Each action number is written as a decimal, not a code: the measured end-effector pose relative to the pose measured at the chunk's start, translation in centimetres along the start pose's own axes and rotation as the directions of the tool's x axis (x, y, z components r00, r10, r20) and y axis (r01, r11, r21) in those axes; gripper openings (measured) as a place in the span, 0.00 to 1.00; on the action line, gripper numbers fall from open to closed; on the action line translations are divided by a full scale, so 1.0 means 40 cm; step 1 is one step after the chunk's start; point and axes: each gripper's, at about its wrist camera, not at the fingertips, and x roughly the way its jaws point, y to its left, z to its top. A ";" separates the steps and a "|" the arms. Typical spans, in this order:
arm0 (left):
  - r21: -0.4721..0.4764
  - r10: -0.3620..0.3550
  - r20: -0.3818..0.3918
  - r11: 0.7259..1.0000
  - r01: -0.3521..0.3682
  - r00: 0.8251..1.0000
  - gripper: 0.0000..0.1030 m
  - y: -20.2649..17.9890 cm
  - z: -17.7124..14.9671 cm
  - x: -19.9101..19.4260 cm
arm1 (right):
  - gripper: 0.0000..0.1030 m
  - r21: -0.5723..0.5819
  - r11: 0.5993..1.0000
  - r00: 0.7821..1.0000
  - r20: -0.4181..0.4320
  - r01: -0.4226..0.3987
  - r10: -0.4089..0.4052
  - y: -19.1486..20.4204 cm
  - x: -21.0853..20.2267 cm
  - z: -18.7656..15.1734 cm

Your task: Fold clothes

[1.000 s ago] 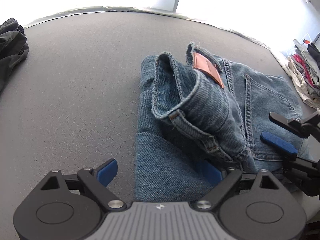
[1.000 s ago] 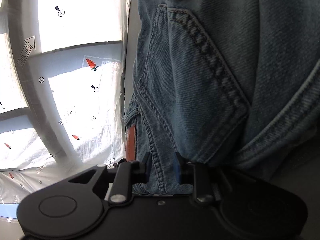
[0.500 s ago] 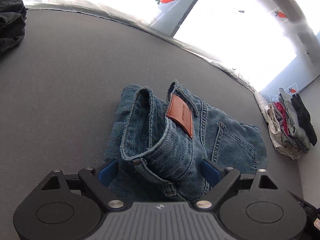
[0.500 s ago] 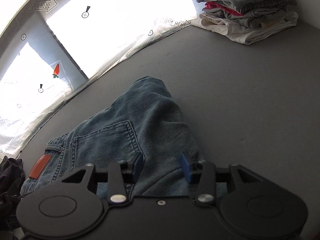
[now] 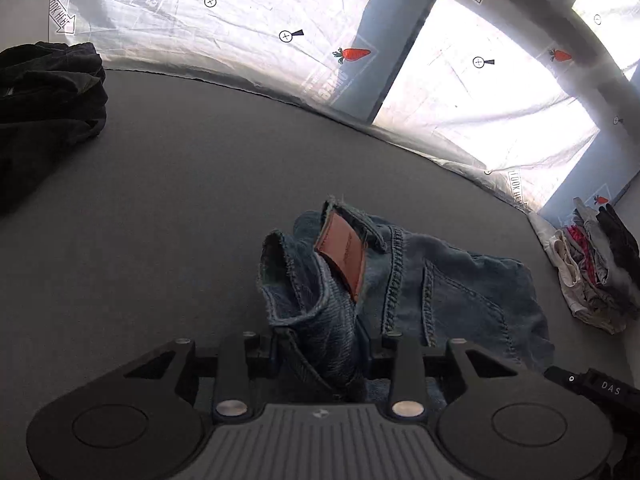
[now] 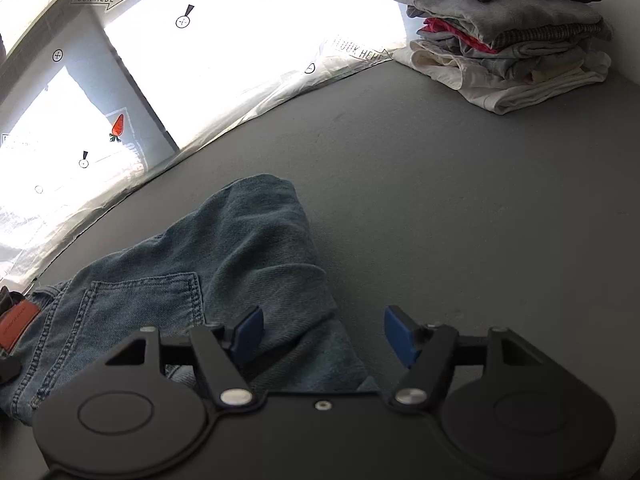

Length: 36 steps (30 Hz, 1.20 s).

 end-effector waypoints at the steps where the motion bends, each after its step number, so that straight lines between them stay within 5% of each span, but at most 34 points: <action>1: -0.017 0.023 -0.032 1.000 -0.023 0.999 0.48 0.013 -0.019 0.023 | 0.73 -0.006 1.000 1.000 -0.024 -0.012 0.012 -0.004 0.008 -0.007; 6: -0.111 0.068 -0.048 0.991 -0.072 0.997 0.82 0.041 -0.027 0.028 | 0.77 -0.063 0.998 0.995 -0.102 -0.027 0.020 -0.008 0.043 -0.009; 14: -0.131 0.063 -0.028 0.989 -0.066 0.998 0.86 0.051 -0.025 0.054 | 0.83 -0.146 0.986 0.987 -0.149 -0.084 0.062 -0.018 0.078 0.015; 25: 0.050 -0.041 -0.138 0.998 0.049 0.990 0.87 0.048 0.081 0.136 | 0.83 -0.207 0.974 0.986 -0.156 -0.088 0.056 0.029 0.118 0.060; 36: 0.079 -0.228 -0.238 0.964 0.253 0.944 0.92 0.075 0.157 0.238 | 0.86 -0.168 0.983 0.982 -0.183 -0.069 0.038 0.066 0.191 0.099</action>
